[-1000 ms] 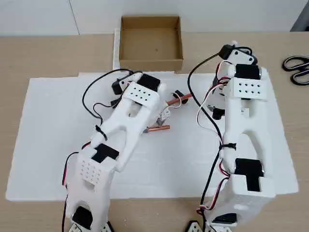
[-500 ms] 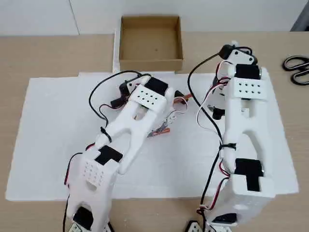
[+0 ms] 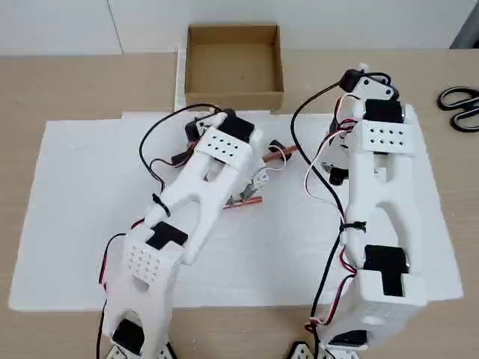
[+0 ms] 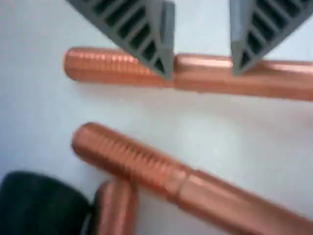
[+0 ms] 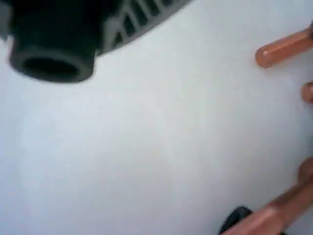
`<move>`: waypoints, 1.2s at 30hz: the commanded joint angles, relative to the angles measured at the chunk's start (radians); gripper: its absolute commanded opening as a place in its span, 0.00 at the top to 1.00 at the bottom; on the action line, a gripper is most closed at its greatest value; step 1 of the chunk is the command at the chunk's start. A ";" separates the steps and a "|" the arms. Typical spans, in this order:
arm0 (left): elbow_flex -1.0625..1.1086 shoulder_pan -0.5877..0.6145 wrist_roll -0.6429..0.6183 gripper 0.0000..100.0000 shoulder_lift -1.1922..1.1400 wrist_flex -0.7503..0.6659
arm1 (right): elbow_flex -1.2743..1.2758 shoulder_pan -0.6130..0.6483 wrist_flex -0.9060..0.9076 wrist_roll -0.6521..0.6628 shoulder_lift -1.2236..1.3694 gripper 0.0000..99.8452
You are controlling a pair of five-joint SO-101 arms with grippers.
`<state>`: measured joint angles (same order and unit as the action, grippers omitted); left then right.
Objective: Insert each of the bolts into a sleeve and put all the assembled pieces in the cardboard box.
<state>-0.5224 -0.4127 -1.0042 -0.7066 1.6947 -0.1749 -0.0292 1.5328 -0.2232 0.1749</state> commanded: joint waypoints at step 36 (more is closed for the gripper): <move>0.203 -0.028 1.422 0.82 0.299 0.038 | -0.014 -0.007 -0.004 0.005 -0.053 1.00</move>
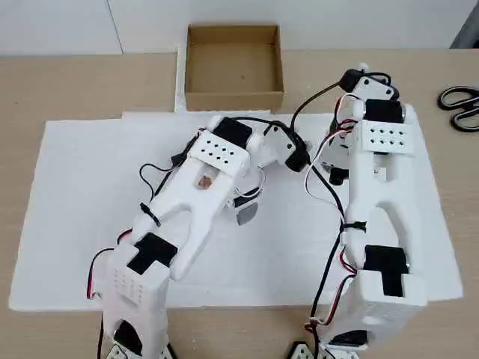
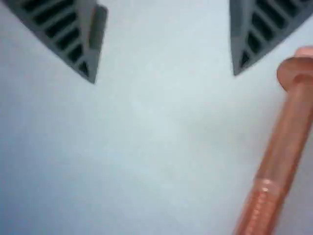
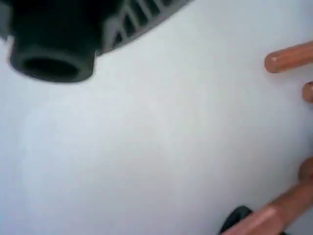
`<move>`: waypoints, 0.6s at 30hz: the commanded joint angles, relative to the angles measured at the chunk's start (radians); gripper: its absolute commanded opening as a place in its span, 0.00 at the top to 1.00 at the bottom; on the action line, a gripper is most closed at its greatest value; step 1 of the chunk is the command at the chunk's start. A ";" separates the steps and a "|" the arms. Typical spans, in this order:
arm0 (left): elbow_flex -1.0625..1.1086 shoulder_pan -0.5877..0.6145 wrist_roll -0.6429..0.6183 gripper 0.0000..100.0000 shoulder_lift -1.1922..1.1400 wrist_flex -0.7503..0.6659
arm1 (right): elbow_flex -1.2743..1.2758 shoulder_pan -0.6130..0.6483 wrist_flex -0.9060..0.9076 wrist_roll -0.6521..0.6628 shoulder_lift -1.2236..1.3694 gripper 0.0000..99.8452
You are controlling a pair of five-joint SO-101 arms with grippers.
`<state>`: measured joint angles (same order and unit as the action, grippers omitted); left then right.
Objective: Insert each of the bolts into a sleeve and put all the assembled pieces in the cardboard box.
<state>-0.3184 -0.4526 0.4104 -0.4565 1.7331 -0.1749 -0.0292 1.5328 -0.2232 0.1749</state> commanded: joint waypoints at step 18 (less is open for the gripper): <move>0.001 0.043 0.011 0.82 -0.028 -0.137 | -0.130 -0.090 0.073 0.034 -0.056 1.00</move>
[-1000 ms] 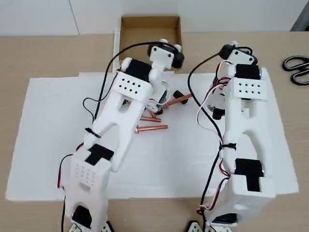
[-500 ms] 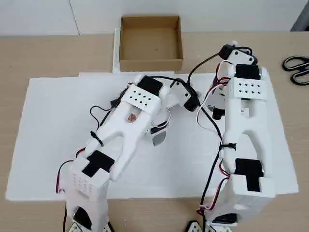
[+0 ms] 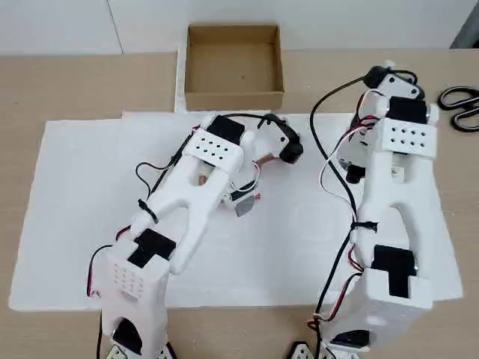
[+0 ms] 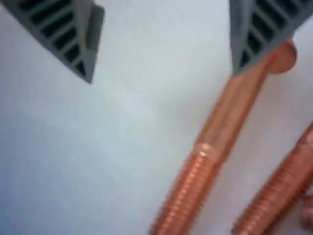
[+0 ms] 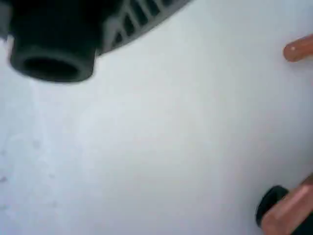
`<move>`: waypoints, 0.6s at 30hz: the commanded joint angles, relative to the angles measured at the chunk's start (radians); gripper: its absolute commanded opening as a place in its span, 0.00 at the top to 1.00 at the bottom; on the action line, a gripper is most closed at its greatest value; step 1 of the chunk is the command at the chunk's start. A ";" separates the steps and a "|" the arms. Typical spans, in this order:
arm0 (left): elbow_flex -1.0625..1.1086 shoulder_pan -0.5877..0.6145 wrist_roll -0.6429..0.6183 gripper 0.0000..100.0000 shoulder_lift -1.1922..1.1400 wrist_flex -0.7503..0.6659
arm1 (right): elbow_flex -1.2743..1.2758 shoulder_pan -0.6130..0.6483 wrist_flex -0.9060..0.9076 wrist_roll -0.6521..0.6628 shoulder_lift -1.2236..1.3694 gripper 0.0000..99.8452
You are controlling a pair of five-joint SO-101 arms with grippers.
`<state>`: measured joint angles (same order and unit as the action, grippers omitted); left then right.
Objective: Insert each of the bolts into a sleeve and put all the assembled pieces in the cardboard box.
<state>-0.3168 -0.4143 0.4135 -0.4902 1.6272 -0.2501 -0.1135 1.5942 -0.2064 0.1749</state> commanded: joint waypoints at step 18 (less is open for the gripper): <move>-0.110 0.074 0.087 0.82 -0.163 -0.063 | -0.058 -0.002 0.010 0.014 -0.056 1.00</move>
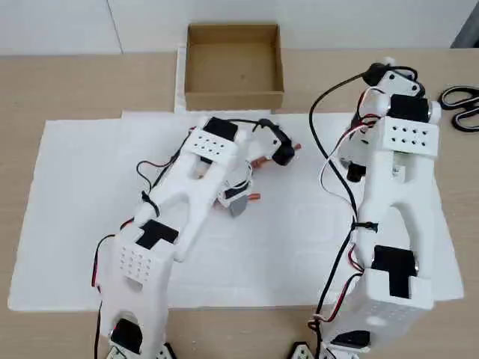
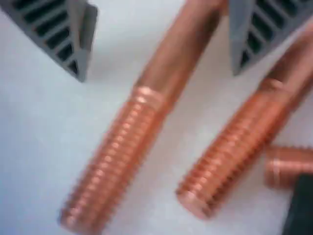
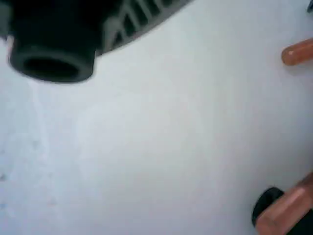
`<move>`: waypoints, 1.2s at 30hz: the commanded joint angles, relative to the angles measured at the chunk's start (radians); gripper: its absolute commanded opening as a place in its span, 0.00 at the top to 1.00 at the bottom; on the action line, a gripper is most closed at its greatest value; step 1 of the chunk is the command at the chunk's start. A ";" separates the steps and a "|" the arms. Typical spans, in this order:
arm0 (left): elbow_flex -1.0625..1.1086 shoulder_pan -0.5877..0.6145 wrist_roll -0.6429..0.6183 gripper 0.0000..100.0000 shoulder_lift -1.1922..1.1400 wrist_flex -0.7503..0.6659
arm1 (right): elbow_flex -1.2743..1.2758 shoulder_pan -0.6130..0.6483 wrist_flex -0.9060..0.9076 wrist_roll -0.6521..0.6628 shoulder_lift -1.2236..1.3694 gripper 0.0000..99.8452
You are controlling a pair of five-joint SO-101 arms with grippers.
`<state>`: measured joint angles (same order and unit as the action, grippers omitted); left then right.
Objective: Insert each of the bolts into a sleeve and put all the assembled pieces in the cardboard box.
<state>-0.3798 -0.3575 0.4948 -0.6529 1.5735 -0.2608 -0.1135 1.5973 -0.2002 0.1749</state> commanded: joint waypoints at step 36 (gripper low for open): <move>-0.105 -0.084 0.304 0.99 0.087 0.183 | -0.069 -0.008 0.008 0.008 -0.056 1.00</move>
<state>-0.5363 -0.4373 0.7096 -0.6958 1.7315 -0.2808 -0.1135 1.5973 -0.2002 0.1749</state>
